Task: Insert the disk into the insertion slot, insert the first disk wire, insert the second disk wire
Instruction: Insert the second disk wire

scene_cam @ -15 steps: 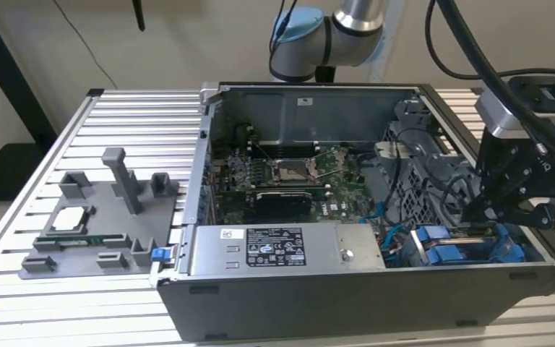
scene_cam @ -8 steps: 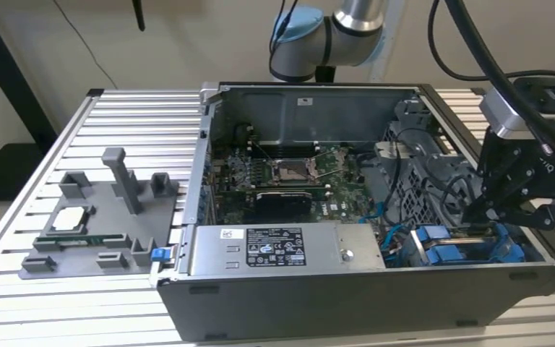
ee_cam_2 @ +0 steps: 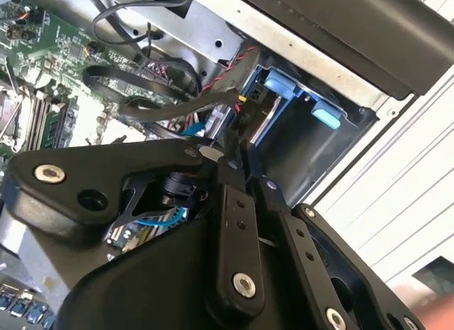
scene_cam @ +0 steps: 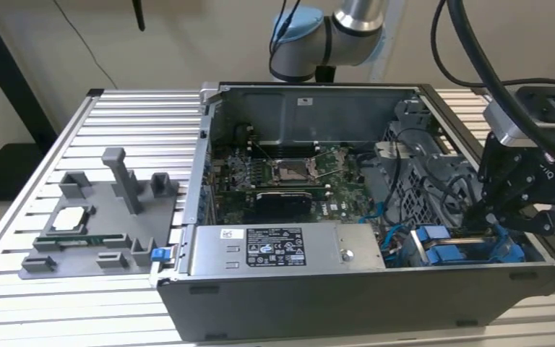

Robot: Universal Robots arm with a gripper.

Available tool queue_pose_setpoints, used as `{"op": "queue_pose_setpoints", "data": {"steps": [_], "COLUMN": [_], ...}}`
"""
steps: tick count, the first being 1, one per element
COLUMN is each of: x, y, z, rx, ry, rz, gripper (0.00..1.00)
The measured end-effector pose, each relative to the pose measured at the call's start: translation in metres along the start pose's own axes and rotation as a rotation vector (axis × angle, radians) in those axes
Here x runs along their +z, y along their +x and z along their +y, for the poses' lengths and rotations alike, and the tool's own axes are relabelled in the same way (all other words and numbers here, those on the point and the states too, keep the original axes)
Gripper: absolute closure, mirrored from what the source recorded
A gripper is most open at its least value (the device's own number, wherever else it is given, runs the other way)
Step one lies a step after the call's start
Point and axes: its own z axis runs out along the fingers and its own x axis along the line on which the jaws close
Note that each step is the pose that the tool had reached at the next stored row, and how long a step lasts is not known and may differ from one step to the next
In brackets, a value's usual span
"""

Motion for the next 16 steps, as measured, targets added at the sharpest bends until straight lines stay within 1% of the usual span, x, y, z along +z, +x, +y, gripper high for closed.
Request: {"op": "queue_pose_setpoints", "data": {"steps": [4, 10, 12, 16], "x": [0.0044, 0.0083, 0.0087, 0.0128], "y": [0.0006, 0.0011, 0.0012, 0.0018], "z": [-0.0007, -0.0011, -0.0013, -0.0023], "rx": [0.000, -0.001, -0.001, -0.001], "ry": [-0.0016, -0.0025, -0.0025, -0.0024], "rz": [-0.0045, -0.0157, -0.0166, -0.0159], "gripper": [1.00, 1.00, 1.00, 1.00]}}
